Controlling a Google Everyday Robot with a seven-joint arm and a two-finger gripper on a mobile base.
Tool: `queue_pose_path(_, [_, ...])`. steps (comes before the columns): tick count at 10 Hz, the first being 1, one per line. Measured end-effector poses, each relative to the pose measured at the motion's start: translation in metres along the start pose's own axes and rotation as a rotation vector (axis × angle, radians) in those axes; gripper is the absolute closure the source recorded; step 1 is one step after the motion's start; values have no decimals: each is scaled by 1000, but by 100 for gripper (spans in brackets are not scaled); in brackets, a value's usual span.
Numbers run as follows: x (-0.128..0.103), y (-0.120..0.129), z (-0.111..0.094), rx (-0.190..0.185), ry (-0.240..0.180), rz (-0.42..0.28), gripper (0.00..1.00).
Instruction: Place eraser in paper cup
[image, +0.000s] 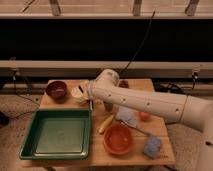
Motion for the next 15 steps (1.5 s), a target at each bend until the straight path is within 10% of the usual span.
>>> queue_pose_path(4, [29, -18, 18, 6, -5, -60, 93])
queue_pose_path(11, [33, -24, 42, 32, -34, -49, 24])
queue_pose_path(15, [31, -26, 45, 42, -34, -47, 20])
